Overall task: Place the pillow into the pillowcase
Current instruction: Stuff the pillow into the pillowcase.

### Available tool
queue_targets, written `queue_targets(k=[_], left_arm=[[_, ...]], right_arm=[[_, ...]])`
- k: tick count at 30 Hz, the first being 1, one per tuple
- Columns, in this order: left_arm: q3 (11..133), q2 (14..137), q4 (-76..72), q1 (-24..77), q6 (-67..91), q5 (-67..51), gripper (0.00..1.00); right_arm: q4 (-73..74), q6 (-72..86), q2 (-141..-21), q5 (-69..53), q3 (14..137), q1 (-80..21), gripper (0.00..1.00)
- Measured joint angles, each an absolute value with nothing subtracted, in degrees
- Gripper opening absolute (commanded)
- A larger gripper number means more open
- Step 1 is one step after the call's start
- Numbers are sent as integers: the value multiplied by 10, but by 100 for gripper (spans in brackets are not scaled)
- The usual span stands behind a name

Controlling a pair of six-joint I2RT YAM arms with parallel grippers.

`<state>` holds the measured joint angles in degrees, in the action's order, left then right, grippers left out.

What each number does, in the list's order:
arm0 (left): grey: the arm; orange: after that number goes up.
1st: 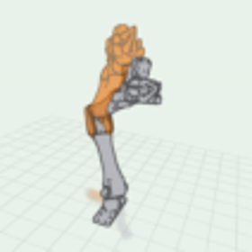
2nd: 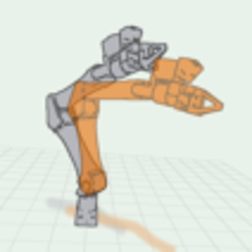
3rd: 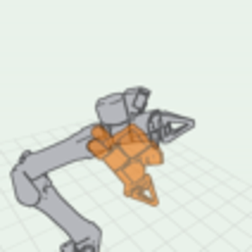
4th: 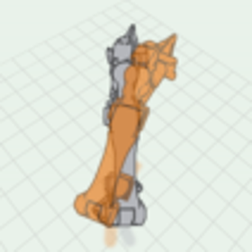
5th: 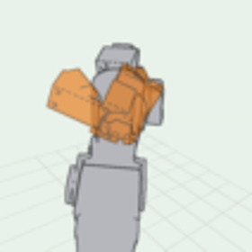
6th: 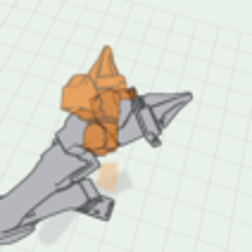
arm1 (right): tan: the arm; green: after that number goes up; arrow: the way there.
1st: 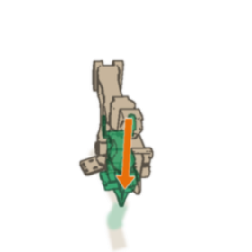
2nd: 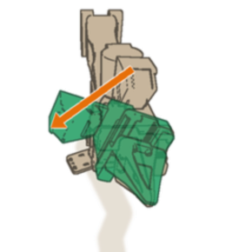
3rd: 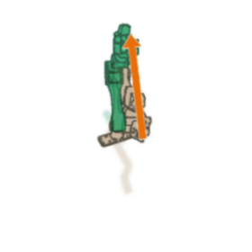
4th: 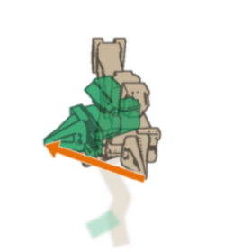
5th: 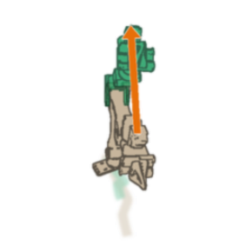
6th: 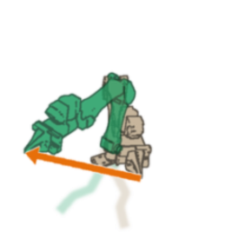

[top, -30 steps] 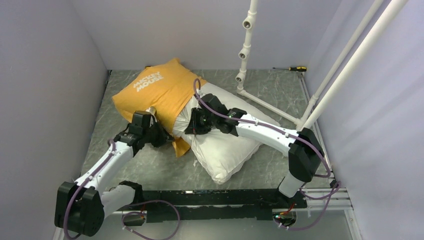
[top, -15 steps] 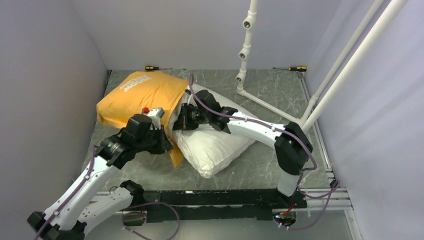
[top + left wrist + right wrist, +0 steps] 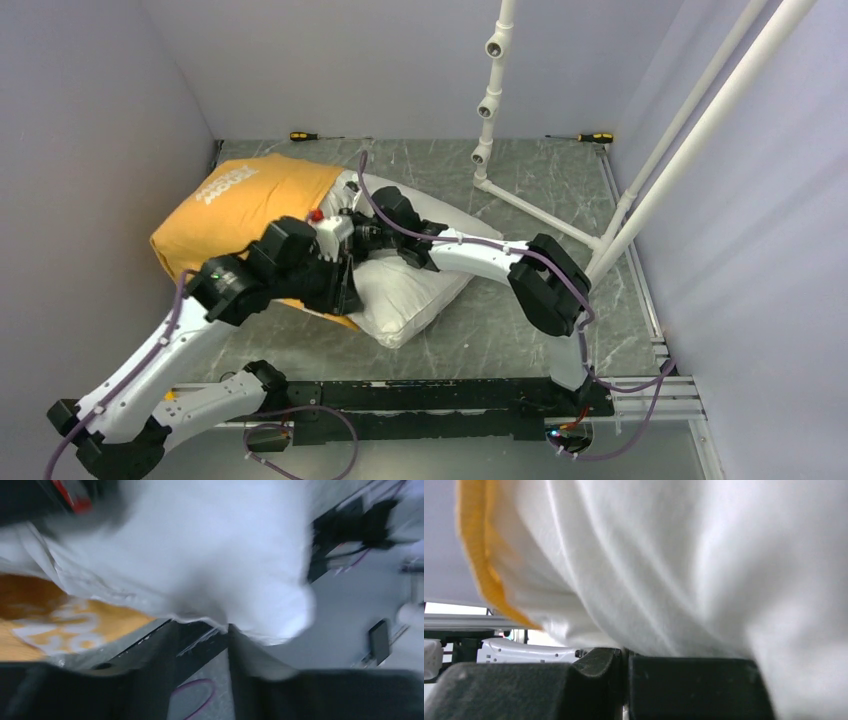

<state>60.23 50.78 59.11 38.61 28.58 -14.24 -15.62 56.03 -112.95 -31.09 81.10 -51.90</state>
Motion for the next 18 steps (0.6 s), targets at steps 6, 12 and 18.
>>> queue_targets(k=[6,12,18], left_arm=[[788,529,626,399,261,-41,87],[816,578,687,399,251,112,76],[772,658,739,399,271,227,83]], right_arm=[[-203,573,-1129,-294,788,-531,0],[-235,586,-1129,-294,771,-531,0],[-236,588,-1129,-294,771,-531,0]])
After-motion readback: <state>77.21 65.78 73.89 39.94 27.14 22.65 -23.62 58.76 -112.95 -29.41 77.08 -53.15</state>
